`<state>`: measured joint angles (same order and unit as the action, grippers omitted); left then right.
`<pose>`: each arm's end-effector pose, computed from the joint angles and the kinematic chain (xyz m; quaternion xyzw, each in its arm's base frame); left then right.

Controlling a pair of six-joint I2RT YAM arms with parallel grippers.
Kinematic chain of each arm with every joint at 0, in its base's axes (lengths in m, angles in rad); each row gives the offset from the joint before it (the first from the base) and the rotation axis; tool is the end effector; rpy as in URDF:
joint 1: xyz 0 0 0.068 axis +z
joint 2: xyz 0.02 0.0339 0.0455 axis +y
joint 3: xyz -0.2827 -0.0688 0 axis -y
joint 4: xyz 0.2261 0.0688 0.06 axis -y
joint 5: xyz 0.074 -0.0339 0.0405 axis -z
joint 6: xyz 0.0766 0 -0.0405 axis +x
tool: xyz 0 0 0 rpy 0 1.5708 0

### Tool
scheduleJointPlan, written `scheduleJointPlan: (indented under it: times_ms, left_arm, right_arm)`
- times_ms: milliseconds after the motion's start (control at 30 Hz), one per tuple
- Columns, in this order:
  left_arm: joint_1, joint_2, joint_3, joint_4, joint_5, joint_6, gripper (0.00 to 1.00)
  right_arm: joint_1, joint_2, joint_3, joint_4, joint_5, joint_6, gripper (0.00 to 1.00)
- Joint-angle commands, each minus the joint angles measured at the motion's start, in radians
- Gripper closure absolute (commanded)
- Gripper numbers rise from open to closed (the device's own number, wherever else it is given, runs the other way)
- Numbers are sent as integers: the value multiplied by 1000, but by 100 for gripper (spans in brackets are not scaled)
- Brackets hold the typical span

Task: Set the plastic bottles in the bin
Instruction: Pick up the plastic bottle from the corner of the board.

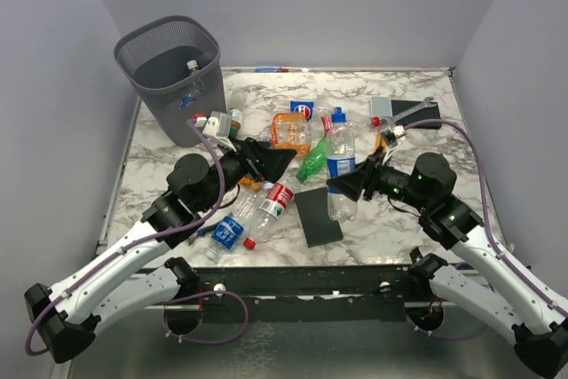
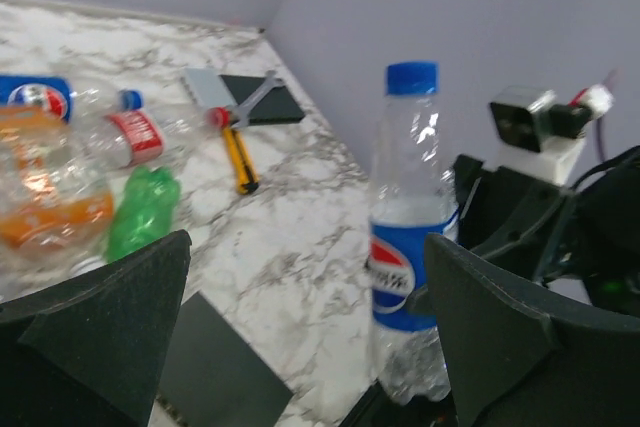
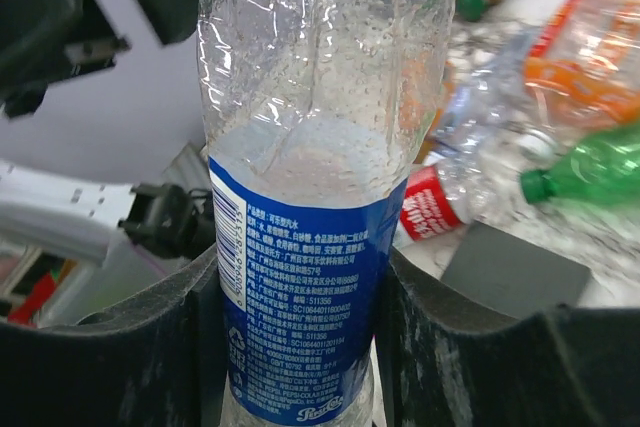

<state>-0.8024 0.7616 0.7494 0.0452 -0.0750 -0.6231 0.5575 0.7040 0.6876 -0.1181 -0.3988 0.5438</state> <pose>0.1379 -0.1344 0.3708 0.0354 0.6945 -0.4499 0.5604 0.1326 0.1177 0.3334 -0.1354 0.7372 0.4646 0.4716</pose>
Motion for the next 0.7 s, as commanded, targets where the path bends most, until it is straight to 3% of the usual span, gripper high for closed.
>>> scheduleJointPlan:
  times_ms: [0, 200, 667]
  left_arm:
    - [0, 106, 82, 170, 221, -11, 1]
    - [-1, 254, 185, 235, 408, -48, 1]
    - [0, 316, 240, 375, 373, -61, 1]
  right_arm:
    - [111, 36, -3, 213, -97, -100, 49]
    - [162, 37, -9, 298, -136, -104, 49]
    - [196, 46, 5, 267, -192, -111, 50]
